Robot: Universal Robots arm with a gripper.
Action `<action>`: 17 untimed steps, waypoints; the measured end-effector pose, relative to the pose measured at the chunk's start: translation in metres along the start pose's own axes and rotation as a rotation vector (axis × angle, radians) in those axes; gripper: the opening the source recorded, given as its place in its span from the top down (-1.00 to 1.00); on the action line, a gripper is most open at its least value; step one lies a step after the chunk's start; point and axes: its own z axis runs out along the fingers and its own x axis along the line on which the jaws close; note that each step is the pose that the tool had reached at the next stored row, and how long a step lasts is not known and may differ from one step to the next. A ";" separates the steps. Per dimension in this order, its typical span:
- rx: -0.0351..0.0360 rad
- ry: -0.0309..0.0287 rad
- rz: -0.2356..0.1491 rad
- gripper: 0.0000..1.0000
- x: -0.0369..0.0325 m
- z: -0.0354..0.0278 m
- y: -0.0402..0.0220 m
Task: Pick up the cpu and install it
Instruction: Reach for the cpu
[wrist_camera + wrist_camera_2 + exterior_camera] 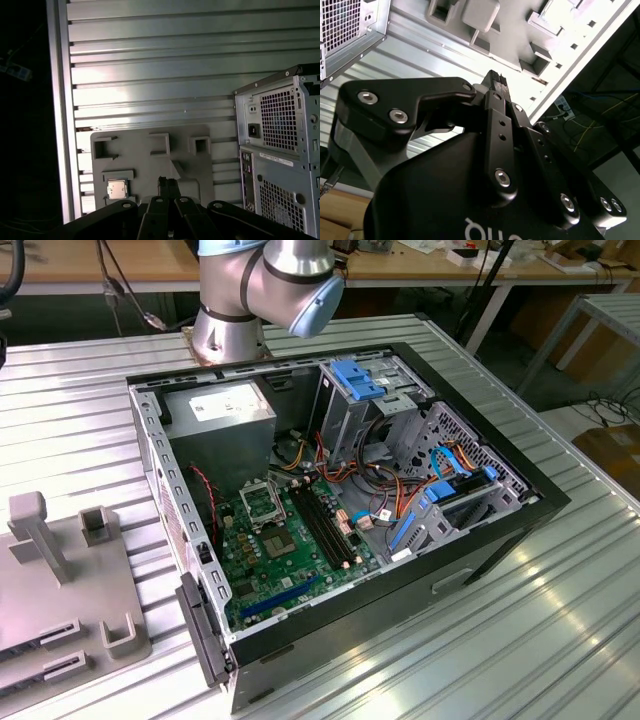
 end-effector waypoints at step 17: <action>0.0000 0.0000 0.000 0.79 0.0072 0.0002 -0.0055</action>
